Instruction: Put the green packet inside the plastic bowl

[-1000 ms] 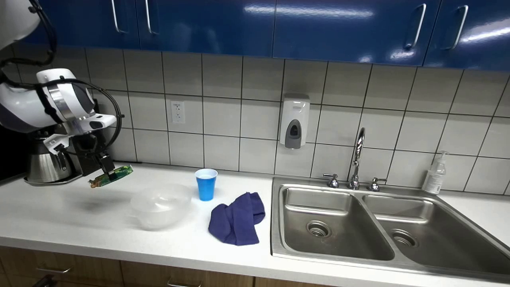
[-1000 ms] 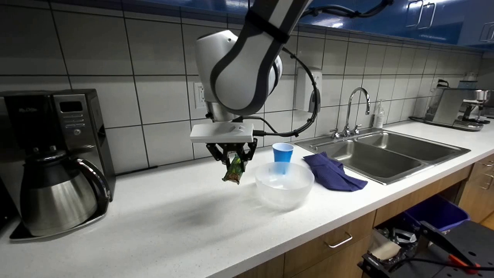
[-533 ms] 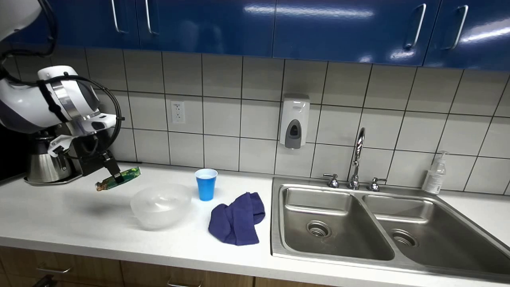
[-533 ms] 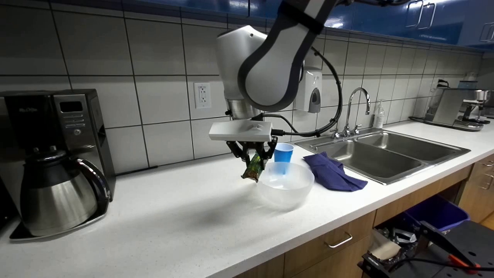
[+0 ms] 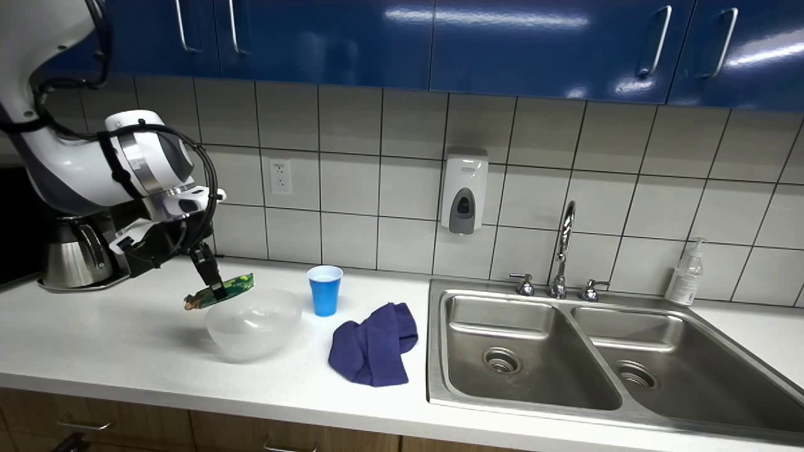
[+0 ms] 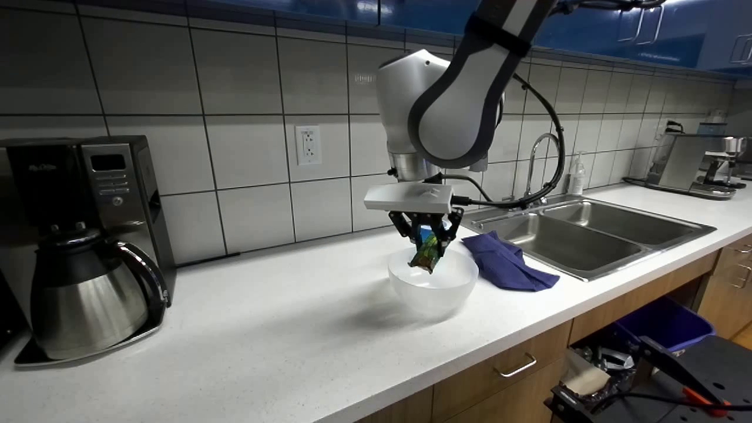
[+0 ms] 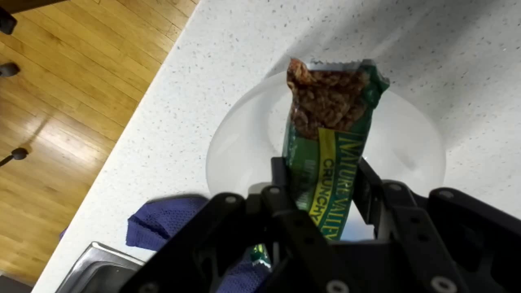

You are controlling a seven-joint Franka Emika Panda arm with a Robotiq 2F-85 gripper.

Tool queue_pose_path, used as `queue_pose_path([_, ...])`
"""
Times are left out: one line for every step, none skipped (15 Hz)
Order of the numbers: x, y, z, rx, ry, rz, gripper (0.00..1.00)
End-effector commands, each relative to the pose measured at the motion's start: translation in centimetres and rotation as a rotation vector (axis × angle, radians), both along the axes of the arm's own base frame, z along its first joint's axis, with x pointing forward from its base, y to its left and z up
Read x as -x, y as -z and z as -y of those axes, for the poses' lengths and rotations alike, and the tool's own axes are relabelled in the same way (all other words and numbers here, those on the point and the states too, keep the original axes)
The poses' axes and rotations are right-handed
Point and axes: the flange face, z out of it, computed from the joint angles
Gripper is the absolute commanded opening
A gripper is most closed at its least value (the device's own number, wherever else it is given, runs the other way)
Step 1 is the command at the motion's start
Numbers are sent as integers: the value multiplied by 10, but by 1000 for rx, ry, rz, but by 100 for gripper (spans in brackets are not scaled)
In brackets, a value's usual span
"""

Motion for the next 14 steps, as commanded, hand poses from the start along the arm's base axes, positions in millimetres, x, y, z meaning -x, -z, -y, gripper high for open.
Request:
queue_pose_path([-2, -1, 28, -27, 14, 4, 16])
queue_pose_path([-4, 0, 34, -29, 16, 2, 16])
queue_pose_path([-7, 2, 39, -30, 14, -4, 16])
queue_pose_path([-10, 4, 42, -28, 7, -12, 16])
queue_pose_path([-11, 7, 45, -31, 1, -20, 16])
queue_pose_path([-12, 10, 48, -34, -5, -26, 16])
queue_pose_path([-14, 13, 49, -36, -11, -37, 16])
queue_pose_path([-15, 16, 50, -39, -19, -48, 16])
queue_pose_path([-17, 19, 52, -41, -27, -60, 16])
queue_pose_path([-18, 22, 53, -45, -30, -68, 16])
queue_pose_path([-20, 24, 54, -47, -36, -77, 16])
queue_pose_path([-22, 25, 54, -46, -41, -82, 16])
queue_pose_path([-24, 26, 55, -47, -47, -86, 16])
queue_pose_path([-26, 28, 55, -49, -52, -90, 16])
